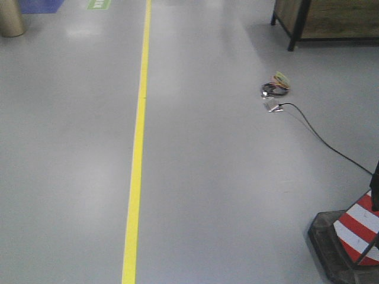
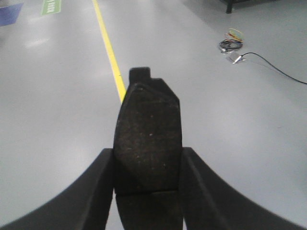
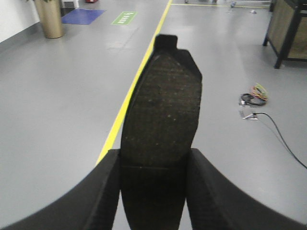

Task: Move and align brake pads A on conveyor
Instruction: 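Drive the base away from the table holding both brake pads, then turn and drive the base up to the black conveyor belt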

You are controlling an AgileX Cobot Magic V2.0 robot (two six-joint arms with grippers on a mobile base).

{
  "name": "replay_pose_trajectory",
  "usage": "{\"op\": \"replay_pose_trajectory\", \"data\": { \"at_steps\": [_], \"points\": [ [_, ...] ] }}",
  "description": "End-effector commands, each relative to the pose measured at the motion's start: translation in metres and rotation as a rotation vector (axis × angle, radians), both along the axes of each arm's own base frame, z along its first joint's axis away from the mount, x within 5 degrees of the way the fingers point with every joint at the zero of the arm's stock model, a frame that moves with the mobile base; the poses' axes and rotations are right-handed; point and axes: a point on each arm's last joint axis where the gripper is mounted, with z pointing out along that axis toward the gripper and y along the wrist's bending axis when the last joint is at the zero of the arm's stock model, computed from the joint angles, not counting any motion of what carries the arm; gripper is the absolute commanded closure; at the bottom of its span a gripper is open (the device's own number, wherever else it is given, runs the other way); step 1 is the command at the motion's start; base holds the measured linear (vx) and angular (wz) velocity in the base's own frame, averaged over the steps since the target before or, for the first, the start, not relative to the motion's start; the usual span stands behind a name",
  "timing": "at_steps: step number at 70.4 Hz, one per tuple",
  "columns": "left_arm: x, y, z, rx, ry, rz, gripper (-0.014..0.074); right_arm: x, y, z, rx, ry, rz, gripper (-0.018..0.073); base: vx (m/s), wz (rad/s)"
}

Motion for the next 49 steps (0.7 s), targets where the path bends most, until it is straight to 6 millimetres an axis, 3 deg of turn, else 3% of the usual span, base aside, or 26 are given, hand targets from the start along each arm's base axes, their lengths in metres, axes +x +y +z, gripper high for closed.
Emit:
{"op": "replay_pose_trajectory", "data": {
  "at_steps": [1,18,49],
  "points": [
    [0.0035,-0.0005,0.0176,-0.027,-0.119,0.004,0.0603,0.0016,0.0001,0.0178,0.014,-0.119,0.000,0.0564,0.31,-0.28],
    [0.0035,-0.0005,0.0176,-0.027,-0.119,0.004,0.0603,0.0016,0.0001,0.0178,0.014,-0.119,0.000,0.0564,0.25,-0.52],
    [0.0035,-0.0005,0.0176,-0.027,-0.119,0.004,0.0603,0.0016,0.0001,0.0178,0.014,-0.119,0.000,0.0564,0.17,-0.81]
  ]
}}
